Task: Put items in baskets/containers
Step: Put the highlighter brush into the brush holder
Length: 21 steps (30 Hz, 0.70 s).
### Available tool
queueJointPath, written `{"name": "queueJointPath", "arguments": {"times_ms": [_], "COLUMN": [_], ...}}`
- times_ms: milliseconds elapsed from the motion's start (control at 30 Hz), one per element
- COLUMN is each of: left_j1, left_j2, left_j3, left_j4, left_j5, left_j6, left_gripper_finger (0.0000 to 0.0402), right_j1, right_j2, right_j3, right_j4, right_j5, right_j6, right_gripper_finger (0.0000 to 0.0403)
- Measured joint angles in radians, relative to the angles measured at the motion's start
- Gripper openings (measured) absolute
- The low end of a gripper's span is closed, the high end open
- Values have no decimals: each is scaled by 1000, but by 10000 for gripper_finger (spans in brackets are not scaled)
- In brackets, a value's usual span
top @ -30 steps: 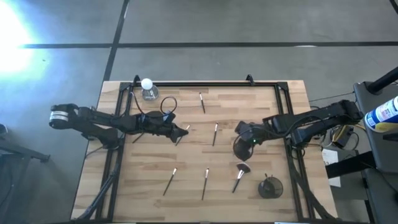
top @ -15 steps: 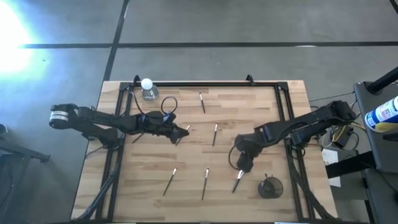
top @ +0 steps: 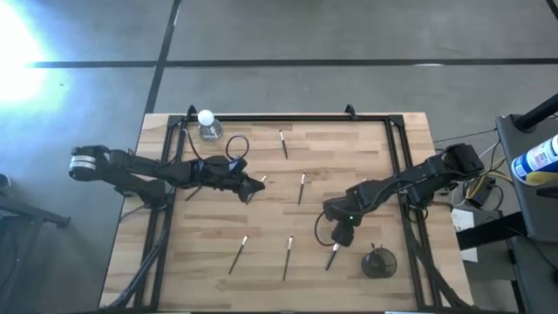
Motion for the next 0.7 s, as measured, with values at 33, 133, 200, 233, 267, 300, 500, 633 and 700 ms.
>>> {"name": "queueJointPath", "arguments": {"times_ms": [33,133,200,233,267,300,500,633,700], "left_j1": [0,0,0,0,0,0,0,0,0], "left_j2": [0,0,0,0,0,0,0,0,0], "left_j3": [0,0,0,-1,-1,-1,-1,-1,-1], "left_j4": [0,-1,-4,-5,-5,-5,-6,-10,-14], "left_j5": [0,0,0,0,0,0,0,0,0], "left_j6": [0,-1,-2,-2,-2,-2,-5,-6,-10], "left_gripper_finger": [73,73,73,73,73,73,73,73,73], "right_j1": [2,8,13,16,22,28,47,48,48], "right_j2": [8,33,51,62,75,87,136,127,119], "right_j3": [-1,-1,-1,-1,-1,-1,3,0,-1], "right_j4": [10,31,46,50,50,50,63,76,79], "right_j5": [0,-3,-9,-16,-19,-19,-53,-52,-38], "right_j6": [-2,-2,-2,-2,-2,-2,-25,-33,-36], "right_gripper_finger": [164,154,146,142,138,135,126,102,75]}}
